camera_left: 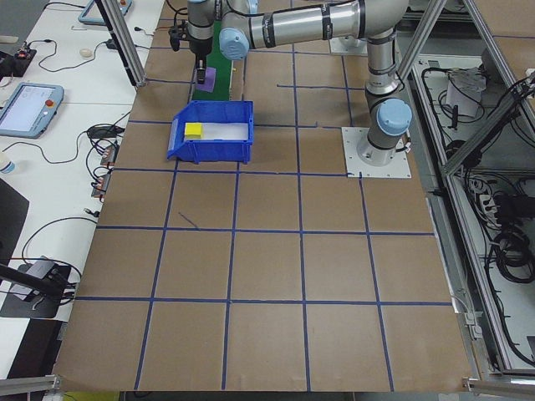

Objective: Move block left to right into plate

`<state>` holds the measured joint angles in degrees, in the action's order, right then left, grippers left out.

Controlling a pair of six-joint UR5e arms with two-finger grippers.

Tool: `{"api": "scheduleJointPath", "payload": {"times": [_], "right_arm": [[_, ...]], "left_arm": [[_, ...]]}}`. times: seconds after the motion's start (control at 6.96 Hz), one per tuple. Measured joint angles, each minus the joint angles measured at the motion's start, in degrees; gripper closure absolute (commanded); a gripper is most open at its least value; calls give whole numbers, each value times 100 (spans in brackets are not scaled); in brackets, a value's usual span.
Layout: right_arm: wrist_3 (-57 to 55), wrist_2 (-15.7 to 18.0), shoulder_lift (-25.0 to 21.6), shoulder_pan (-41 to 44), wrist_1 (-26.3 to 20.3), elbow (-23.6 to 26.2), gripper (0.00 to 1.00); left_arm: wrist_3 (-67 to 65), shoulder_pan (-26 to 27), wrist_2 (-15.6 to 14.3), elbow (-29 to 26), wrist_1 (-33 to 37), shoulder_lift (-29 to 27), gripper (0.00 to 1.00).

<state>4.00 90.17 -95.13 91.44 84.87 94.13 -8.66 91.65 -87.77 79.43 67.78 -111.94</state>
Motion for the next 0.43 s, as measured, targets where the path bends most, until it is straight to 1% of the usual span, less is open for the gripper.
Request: {"api": "scheduleJointPath", "payload": {"times": [0.29, 0.43], "right_arm": [[25, 24, 3, -7, -7, 3, 0], [29, 25, 3, -6, -5, 2, 0]], "left_arm": [[-288, 482, 7, 5, -463, -357, 71], [-373, 621, 7, 20, -658, -505, 70]]}}
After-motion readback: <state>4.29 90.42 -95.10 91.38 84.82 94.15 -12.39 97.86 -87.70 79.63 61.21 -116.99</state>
